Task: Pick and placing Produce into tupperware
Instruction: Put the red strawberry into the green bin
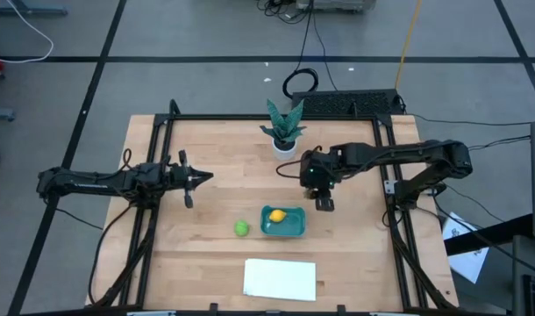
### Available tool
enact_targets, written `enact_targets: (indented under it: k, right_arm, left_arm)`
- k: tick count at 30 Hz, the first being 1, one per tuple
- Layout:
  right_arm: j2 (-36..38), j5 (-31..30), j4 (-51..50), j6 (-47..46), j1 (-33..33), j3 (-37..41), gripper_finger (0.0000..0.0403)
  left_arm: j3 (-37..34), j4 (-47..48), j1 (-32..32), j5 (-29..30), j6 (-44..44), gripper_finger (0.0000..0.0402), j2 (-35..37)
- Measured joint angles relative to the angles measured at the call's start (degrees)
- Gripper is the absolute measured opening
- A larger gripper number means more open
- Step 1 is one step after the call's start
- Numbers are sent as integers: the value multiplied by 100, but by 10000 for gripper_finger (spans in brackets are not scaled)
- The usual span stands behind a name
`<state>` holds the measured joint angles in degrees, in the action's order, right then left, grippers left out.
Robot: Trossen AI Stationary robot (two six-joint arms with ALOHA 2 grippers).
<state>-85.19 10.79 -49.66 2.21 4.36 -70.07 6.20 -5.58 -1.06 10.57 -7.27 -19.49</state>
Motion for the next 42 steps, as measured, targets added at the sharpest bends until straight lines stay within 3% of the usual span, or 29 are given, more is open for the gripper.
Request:
enact_targets:
  k: [12,18,27,42]
  right_arm:
    - [0,0,-621,174,333,-885,126]
    - [0,32,-399,195,392,-906,126]
    - [-93,613,214,25,380,-906,126]
    - [-546,1062,360,20,140,-1184,125]
  left_arm:
    - [0,-9,0,0,-1,26,0]
    - [0,-11,2,0,-37,26,0]
    - [0,-84,1,1,-52,26,0]
    - [2,-127,2,1,-35,26,2]
